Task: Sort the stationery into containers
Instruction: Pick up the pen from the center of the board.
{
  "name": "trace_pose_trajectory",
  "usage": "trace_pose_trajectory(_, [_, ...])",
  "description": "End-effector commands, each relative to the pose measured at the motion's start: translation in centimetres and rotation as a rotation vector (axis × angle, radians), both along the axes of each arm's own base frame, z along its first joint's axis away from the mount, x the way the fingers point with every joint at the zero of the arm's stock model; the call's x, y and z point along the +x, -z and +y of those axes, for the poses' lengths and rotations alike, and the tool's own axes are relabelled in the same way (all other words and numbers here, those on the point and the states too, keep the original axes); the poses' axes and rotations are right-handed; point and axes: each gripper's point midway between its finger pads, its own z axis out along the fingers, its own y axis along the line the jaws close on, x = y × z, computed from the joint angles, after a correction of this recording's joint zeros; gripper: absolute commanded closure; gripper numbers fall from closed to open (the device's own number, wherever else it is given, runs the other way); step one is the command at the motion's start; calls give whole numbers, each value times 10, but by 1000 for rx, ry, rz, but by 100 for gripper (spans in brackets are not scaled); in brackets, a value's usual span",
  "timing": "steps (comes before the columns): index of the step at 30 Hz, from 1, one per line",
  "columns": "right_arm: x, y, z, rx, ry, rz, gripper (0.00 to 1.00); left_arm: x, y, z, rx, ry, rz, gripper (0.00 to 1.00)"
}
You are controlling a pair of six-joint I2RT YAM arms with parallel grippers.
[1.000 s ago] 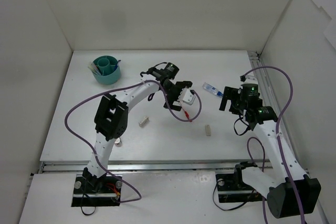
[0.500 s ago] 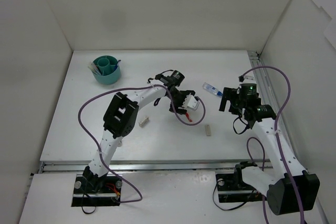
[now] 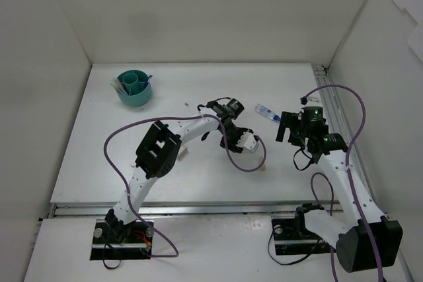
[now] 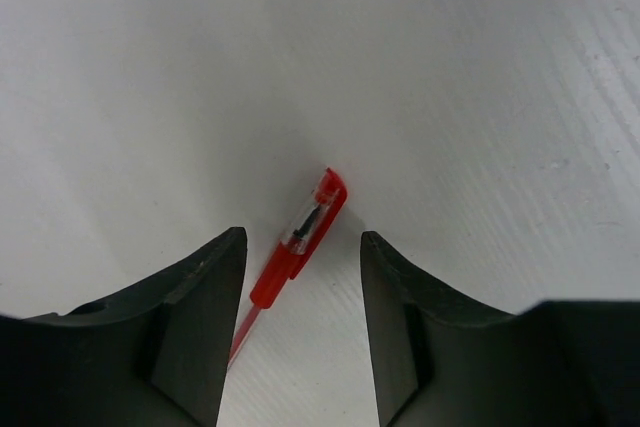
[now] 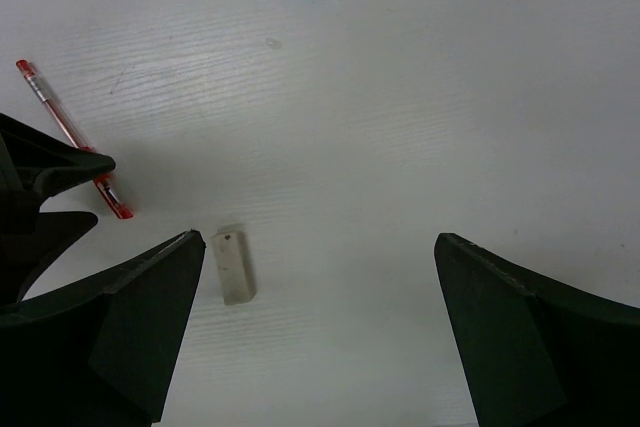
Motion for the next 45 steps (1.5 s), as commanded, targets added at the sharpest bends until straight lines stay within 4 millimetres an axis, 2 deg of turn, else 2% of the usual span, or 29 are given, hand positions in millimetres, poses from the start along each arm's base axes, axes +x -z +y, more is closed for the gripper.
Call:
trace_pose_trajectory(1, [3, -11, -5, -11, 12, -49, 2, -10, -11, 6, 37, 51, -18, 57])
trace_pose_trajectory(9, [4, -11, -5, -14, 18, -48, 2, -26, 0, 26, 111, 87, 25, 67])
trace_pose_trajectory(11, [4, -11, -7, -20, 25, -47, 2, -30, 0, 30, 121, 103, 31, 72])
trace_pose_trajectory(12, [5, -11, -7, -21, 26, -48, 2, -30, 1, 30, 122, 104, 33, 83])
trace_pose_trajectory(13, [5, -12, -7, -21, 26, -52, 2, -29, 1, 29, 122, 89, 33, 100])
trace_pose_trajectory(18, [4, -12, -7, -21, 28, -53, 2, -25, 3, 29, 126, 49, 24, 100])
trace_pose_trajectory(22, [4, -15, -7, -18, 27, -64, 2, -17, -6, 21, 94, -1, 10, 100])
trace_pose_trajectory(25, [3, -19, -7, -15, 26, -77, 2, -4, -32, 8, 1, -53, 5, 100])
trace_pose_trajectory(27, [2, -22, -7, -11, 25, -88, 2, 8, -63, 0, -87, -104, 29, 100])
trace_pose_trajectory(28, [2, -23, -6, -10, 22, -92, 2, 12, -89, -8, -167, -105, 52, 100])
trace_pose_trajectory(29, [2, -24, -6, -8, 19, -97, 2, 23, -104, -2, -206, -136, 59, 100])
trace_pose_trajectory(31, [1, -27, -5, -2, 21, -110, 2, 32, -129, -4, -288, -170, 86, 100])
trace_pose_trajectory(32, [0, -28, -5, -2, 18, -115, 2, 40, -145, 4, -323, -195, 77, 100])
trace_pose_trajectory(33, [-1, -30, -5, 0, 19, -122, 2, 49, -159, 3, -376, -218, 73, 100])
trace_pose_trajectory(34, [-1, -30, -5, 1, 18, -124, 2, 53, -161, 7, -397, -249, 85, 100])
trace_pose_trajectory(35, [-1, -32, -5, 3, 17, -130, 2, 62, -181, 20, -440, -278, 63, 100])
trace_pose_trajectory(37, [-1, -33, -4, 6, 14, -134, 2, 78, -196, 29, -522, -353, 79, 100])
trace_pose_trajectory(38, [-1, -34, -4, 7, 17, -137, 2, 100, -227, 44, -609, -389, -4, 100])
trace_pose_trajectory(39, [-1, -36, -5, 6, 20, -143, 2, 102, -228, 58, -604, -451, 37, 100])
trace_pose_trajectory(40, [-1, -37, -4, 6, 17, -145, 2, 113, -235, 68, -664, -514, 53, 100])
trace_pose_trajectory(41, [-1, -37, -5, 4, 19, -145, 2, 117, -259, 84, -721, -553, 29, 100])
trace_pose_trajectory(42, [0, -37, -5, 3, 22, -147, 2, 145, -288, 111, -831, -608, -76, 100])
trace_pose_trajectory(44, [1, -37, -6, -2, 26, -146, 2, 150, -302, 144, -912, -719, -60, 100])
trace_pose_trajectory(45, [2, -38, -7, -4, 29, -147, 2, 169, -310, 175, -974, -788, -125, 100])
